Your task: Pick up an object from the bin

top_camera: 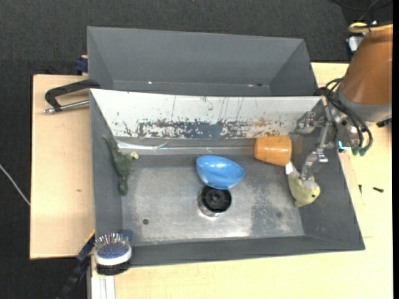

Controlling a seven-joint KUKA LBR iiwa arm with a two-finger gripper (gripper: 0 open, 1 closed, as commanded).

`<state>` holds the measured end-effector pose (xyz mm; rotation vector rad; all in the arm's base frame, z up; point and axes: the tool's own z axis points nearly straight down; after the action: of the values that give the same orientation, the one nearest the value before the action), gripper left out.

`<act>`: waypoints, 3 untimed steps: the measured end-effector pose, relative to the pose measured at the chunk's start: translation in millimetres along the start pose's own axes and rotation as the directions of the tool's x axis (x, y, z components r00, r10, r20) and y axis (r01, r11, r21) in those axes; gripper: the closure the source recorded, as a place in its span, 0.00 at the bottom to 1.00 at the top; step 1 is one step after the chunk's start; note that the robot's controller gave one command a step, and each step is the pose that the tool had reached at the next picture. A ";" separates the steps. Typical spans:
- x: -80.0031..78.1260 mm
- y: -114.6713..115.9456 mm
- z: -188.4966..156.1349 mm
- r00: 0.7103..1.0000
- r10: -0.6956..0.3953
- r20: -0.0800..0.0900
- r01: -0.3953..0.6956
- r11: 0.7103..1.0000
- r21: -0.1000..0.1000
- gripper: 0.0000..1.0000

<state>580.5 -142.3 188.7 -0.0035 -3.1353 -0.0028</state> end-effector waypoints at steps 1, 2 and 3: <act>-19.0 19.6 56.6 0.997 0.060 0.039 -0.060 0.998 0.003 0.00; -19.3 23.4 62.6 0.960 0.276 0.040 -0.276 0.961 -0.007 0.00; -15.5 38.9 64.0 0.936 0.349 0.040 -0.349 0.937 -0.008 0.00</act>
Offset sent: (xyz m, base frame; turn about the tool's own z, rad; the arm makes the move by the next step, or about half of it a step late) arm 0.0169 0.0327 -0.1187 0.0925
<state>595.7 -103.3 124.7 -0.5673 -3.1247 -0.0021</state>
